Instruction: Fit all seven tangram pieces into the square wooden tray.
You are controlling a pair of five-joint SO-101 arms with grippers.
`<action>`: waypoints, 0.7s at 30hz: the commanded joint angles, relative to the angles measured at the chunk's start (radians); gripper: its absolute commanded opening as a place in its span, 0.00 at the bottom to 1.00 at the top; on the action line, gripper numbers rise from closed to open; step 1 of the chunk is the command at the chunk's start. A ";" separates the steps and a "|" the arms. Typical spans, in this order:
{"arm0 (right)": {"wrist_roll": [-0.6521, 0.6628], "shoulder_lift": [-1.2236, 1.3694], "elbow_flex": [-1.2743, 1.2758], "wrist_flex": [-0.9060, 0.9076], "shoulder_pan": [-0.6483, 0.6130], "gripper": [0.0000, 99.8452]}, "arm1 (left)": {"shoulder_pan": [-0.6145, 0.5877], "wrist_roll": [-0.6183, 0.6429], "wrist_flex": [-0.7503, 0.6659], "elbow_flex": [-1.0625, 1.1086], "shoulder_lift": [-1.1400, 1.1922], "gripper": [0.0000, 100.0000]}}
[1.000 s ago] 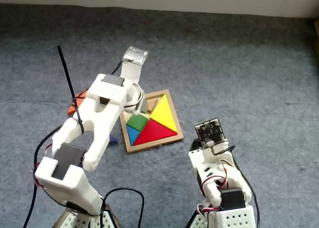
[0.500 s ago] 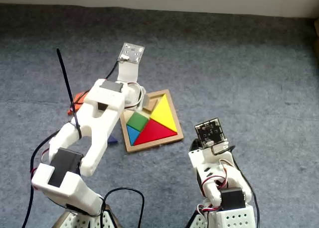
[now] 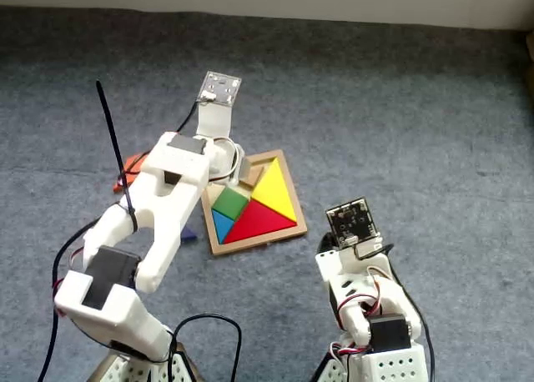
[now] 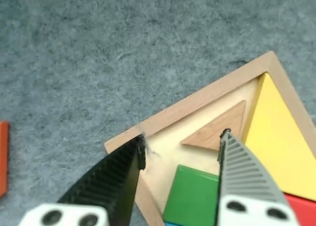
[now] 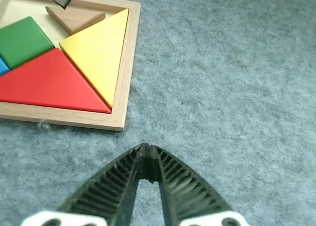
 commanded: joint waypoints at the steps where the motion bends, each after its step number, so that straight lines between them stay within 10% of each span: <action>1: 0.014 -0.016 0.082 -0.001 -0.019 0.01 | 0.028 0.009 -0.005 -0.094 0.058 0.25; 21: 0.014 -0.016 0.082 -0.001 -0.016 0.01 | 0.025 0.002 0.384 -0.260 0.137 0.24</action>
